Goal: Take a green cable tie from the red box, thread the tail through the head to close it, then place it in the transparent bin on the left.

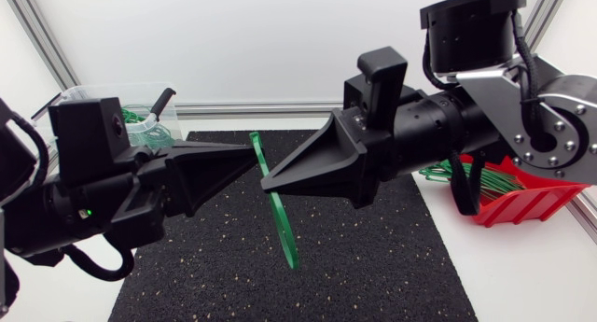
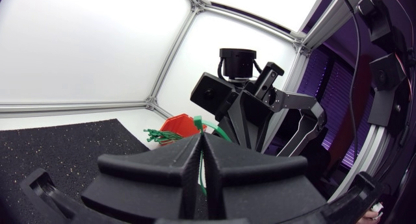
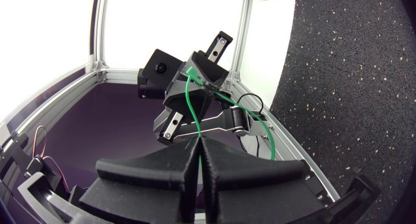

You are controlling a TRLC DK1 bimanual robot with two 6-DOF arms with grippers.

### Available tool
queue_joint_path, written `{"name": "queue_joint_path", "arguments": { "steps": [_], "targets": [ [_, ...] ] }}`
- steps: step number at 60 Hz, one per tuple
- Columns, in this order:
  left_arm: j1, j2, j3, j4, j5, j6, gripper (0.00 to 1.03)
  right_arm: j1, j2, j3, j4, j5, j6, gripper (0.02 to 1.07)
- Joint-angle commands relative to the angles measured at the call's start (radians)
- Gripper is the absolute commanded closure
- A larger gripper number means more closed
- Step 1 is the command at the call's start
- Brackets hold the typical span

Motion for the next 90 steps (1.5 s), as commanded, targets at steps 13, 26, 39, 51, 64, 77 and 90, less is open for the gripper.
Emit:
{"name": "queue_joint_path", "arguments": {
  "steps": [13,26,39,51,64,77,90],
  "targets": [
    [-0.055,-0.028,-0.035,0.003,-0.041,0.077,0.99,-0.007,-0.007,0.033,-0.012,0.003,0.031,1.01],
    [-0.099,-0.051,-0.04,-0.003,-0.103,0.112,0.99,-0.02,0.009,0.042,-0.037,0.0,0.031,1.01],
    [-0.18,-0.072,-0.049,-0.022,-0.187,0.18,0.99,-0.029,0.013,0.053,-0.052,-0.008,0.031,1.01],
    [-0.233,-0.083,-0.052,-0.031,-0.247,0.221,0.99,-0.044,0.034,0.056,-0.057,-0.011,0.031,1.01],
    [-0.28,-0.094,-0.06,-0.038,-0.314,0.278,0.99,-0.057,0.043,0.056,-0.092,-0.023,0.025,0.89],
    [-0.245,-0.091,-0.063,-0.04,-0.316,0.319,0.98,-0.053,-0.014,0.035,-0.089,-0.03,0.0,0.53],
    [-0.219,-0.106,-0.084,-0.043,-0.353,0.43,0.98,-0.104,-0.035,0.047,-0.067,-0.082,-0.027,0.53]
  ]
}}
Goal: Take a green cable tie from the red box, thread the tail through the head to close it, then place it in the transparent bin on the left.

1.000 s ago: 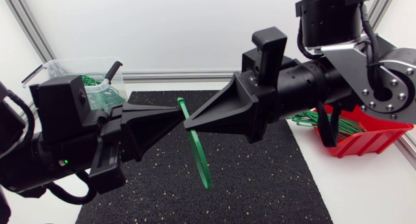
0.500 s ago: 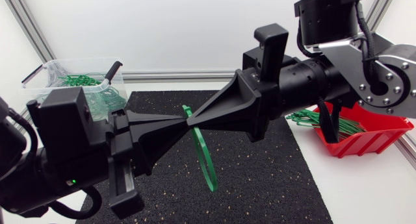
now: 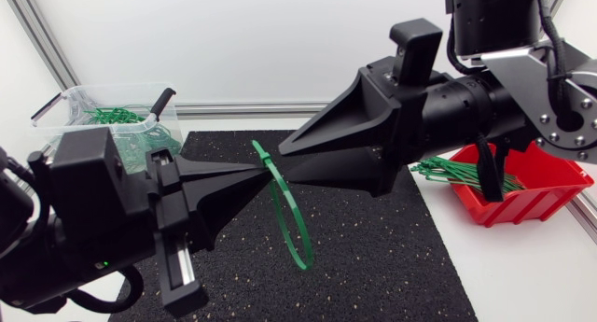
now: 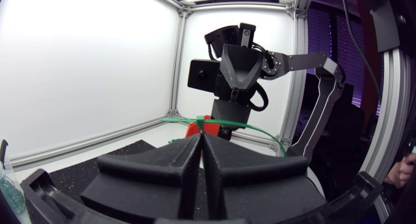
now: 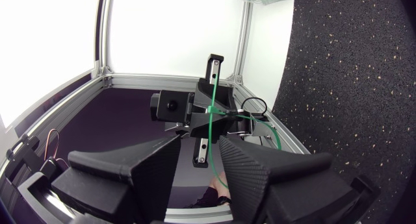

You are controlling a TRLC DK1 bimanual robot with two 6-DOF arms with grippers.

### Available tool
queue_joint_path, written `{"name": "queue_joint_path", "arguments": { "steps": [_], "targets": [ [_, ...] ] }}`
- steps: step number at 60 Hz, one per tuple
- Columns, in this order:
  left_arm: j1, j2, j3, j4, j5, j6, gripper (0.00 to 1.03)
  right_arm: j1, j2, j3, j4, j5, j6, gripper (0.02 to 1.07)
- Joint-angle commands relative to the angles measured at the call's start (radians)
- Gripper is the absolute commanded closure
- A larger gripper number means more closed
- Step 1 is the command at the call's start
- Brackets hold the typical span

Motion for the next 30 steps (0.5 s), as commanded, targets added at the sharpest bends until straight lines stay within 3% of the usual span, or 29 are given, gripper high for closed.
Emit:
{"name": "queue_joint_path", "arguments": {
  "steps": [1,15,30],
  "targets": [
    [-0.002,-0.022,-0.039,0.01,-0.023,0.079,0.98,-0.03,-0.009,0.015,0.016,-0.028,-0.02,0.53],
    [-0.093,-0.024,-0.055,-0.005,-0.146,0.237,0.98,-0.069,0.039,0.051,0.047,-0.069,-0.103,0.53],
    [-0.2,0.024,-0.046,0.013,-0.273,0.37,0.98,-0.063,0.16,0.091,-0.004,-0.112,-0.256,0.53]
  ]
}}
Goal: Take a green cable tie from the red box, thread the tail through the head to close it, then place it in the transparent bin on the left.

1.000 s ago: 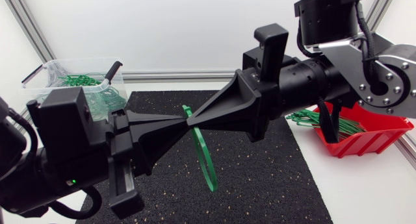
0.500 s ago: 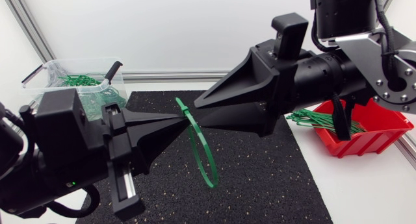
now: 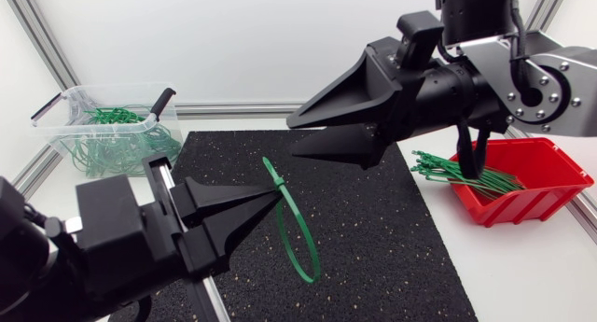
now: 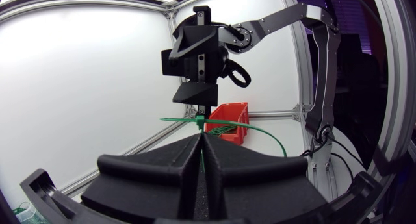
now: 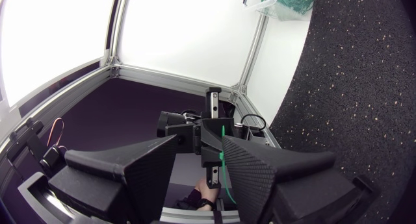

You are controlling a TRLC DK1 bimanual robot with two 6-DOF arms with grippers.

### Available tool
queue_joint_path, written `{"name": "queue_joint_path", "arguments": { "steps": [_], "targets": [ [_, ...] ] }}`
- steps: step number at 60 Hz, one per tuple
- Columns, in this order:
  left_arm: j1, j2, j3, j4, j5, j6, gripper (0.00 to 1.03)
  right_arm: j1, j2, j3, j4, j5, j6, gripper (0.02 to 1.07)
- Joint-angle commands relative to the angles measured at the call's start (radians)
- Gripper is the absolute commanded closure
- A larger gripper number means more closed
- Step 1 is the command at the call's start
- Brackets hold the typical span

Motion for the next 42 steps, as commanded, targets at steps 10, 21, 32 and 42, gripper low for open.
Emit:
{"name": "queue_joint_path", "arguments": {
  "steps": [10,21,32,42],
  "targets": [
    [-0.042,0.052,-0.01,0.032,-0.056,0.093,0.98,0.03,0.072,0.025,-0.079,-0.029,-0.155,0.54],
    [-0.045,0.066,-0.008,0.047,-0.073,0.109,0.98,0.047,0.077,0.02,-0.118,-0.038,-0.192,0.66],
    [-0.045,0.084,-0.004,0.055,-0.077,0.112,0.98,0.061,0.079,0.011,-0.141,-0.038,-0.229,0.69],
    [-0.046,0.092,-0.004,0.064,-0.08,0.115,0.98,0.062,0.079,0.002,-0.142,-0.037,-0.241,0.82]
  ]
}}
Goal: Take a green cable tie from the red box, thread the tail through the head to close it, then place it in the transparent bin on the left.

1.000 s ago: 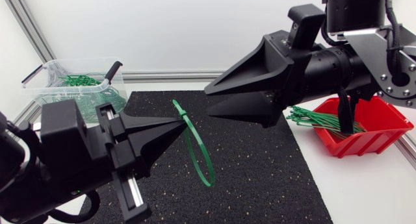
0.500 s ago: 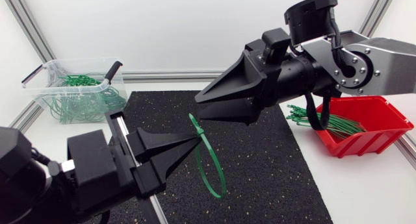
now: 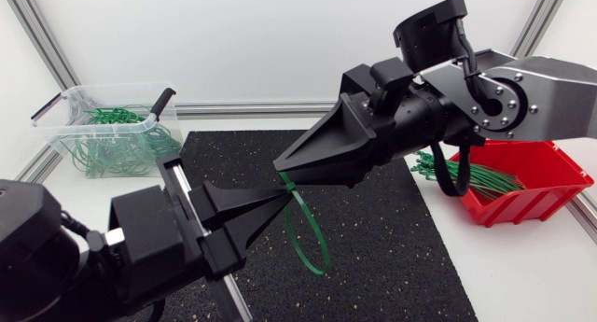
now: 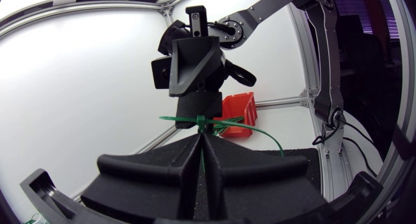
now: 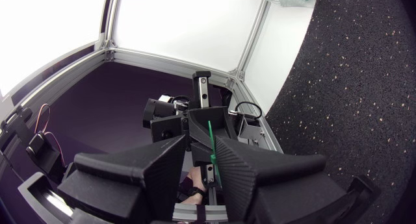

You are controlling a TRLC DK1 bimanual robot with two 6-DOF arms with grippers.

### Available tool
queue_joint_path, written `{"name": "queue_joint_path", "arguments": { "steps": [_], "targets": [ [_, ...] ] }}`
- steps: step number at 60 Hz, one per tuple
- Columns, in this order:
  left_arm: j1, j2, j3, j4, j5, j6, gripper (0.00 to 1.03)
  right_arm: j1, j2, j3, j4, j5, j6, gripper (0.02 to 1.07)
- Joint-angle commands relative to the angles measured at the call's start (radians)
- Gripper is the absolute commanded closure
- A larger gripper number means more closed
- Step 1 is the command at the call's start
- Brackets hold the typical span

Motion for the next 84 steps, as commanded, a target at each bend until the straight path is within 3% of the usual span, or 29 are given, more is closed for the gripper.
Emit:
{"name": "queue_joint_path", "arguments": {
  "steps": [1,17,28,41,56,60,62,65,69,70,78,84],
  "targets": [
    [-0.01,0.016,-0.004,0.01,-0.012,0.029,0.98,0.007,0.012,-0.003,-0.012,-0.011,-0.027,0.83],
    [-0.016,0.015,-0.008,0.012,-0.018,0.031,0.98,0.007,0.006,-0.01,-0.021,-0.007,-0.041,1.01],
    [-0.063,0.007,-0.017,0.012,-0.051,0.031,0.98,-0.007,-0.004,0.0,-0.024,0.025,-0.042,1.01],
    [-0.206,0.018,-0.011,0.012,-0.143,0.032,0.98,-0.019,0.096,0.053,-0.032,0.085,-0.044,1.01],
    [-0.214,0.013,-0.013,0.003,-0.173,0.035,0.98,-0.004,0.067,0.014,-0.035,0.108,-0.05,1.01],
    [-0.172,0.001,-0.014,-0.002,-0.175,0.035,0.98,-0.004,0.013,-0.012,-0.029,0.128,-0.06,1.0],
    [-0.134,-0.011,-0.014,-0.01,-0.175,0.035,0.98,-0.004,-0.014,-0.024,-0.027,0.173,-0.083,0.91],
    [-0.057,-0.024,-0.016,-0.019,-0.173,0.035,0.98,-0.001,-0.054,-0.046,-0.027,0.263,-0.123,0.62],
    [0.073,-0.034,-0.013,-0.036,-0.132,0.034,0.98,-0.002,-0.079,-0.067,-0.032,0.361,-0.185,0.11],
    [0.113,-0.042,-0.011,-0.048,-0.11,0.032,0.98,0.001,-0.083,-0.075,-0.032,0.4,-0.209,0.04],
    [0.484,-0.056,0.029,-0.113,0.072,0.003,0.99,-0.002,-0.082,-0.133,0.023,0.69,-0.37,0.05],
    [0.731,-0.03,0.095,-0.137,0.163,-0.02,0.99,-0.022,-0.062,-0.155,0.081,0.785,-0.421,0.05]
  ]
}}
